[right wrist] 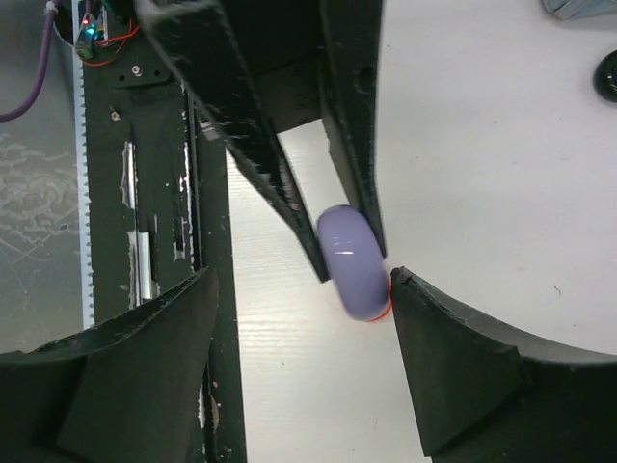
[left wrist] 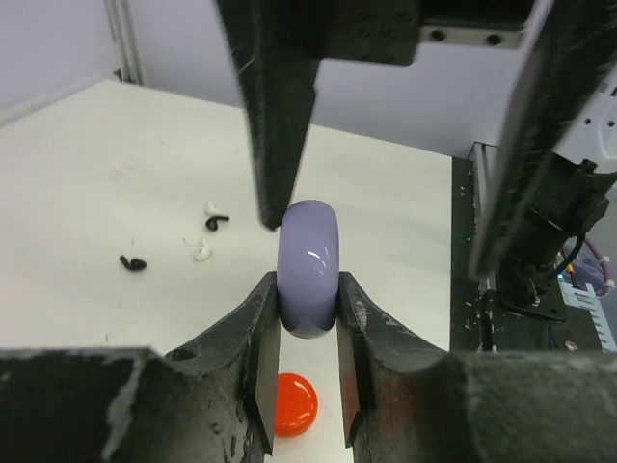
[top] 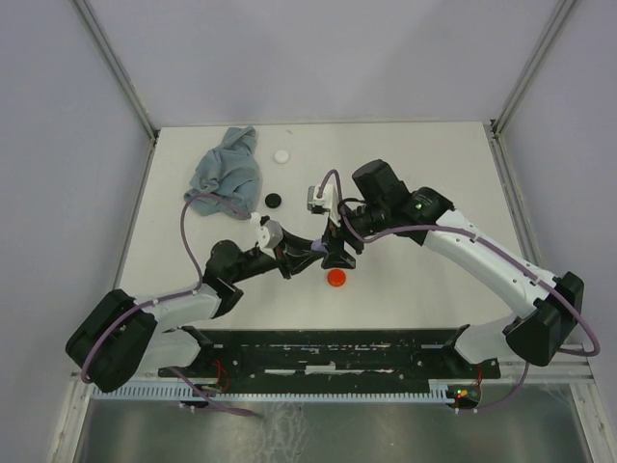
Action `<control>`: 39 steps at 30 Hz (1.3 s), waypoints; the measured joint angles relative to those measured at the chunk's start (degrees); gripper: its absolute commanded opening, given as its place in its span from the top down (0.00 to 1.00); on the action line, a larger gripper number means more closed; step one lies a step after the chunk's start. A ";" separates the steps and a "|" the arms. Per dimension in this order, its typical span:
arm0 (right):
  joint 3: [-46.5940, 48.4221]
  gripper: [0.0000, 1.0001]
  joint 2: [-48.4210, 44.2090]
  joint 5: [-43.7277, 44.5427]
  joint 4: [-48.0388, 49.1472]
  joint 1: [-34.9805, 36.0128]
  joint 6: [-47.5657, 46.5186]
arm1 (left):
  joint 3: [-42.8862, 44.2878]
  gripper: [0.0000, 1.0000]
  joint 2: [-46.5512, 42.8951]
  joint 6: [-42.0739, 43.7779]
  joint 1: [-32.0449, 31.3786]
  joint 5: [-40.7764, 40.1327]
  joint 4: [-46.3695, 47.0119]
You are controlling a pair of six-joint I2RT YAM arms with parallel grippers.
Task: Insert the wireless bluetooth earbuds into the charging case
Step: Close the charging case, then place the charging case at the center of the board.
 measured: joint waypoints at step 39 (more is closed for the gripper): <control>-35.12 0.17 -22.14 40.04 25.62 0.35 22.62 | 13.73 0.51 24.00 -35.54 -0.85 -19.41 -41.33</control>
